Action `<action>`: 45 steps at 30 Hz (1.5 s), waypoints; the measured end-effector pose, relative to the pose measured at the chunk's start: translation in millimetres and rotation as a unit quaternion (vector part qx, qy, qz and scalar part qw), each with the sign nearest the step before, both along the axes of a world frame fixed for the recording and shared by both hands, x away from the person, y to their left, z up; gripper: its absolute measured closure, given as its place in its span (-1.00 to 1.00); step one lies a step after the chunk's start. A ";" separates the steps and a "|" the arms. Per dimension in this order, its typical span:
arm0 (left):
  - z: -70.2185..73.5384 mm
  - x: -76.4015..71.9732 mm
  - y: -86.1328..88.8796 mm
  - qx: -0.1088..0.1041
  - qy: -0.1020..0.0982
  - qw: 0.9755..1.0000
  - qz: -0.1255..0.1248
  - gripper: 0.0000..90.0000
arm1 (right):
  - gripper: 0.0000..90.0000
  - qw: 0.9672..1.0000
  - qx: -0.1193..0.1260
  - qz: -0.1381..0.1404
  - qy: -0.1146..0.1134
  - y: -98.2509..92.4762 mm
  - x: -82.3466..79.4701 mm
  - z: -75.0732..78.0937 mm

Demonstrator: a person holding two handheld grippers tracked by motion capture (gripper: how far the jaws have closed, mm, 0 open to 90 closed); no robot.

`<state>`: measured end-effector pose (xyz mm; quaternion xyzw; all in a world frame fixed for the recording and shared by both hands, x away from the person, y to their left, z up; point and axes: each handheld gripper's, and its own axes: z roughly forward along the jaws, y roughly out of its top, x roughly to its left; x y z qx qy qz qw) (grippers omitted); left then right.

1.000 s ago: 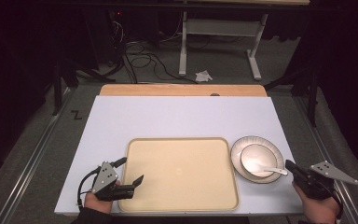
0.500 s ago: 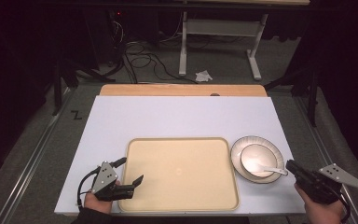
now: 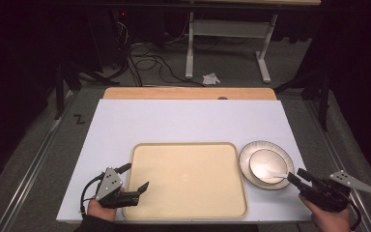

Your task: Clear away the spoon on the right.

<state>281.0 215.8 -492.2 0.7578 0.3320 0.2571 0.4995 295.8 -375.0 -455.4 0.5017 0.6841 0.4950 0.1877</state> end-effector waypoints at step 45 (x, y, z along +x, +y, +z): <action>0.8 -0.7 -0.2 0.001 -0.002 1.000 0.000 -0.65 | 0.92 0.997 0.012 0.073 0.032 -0.8 -0.5 -5.5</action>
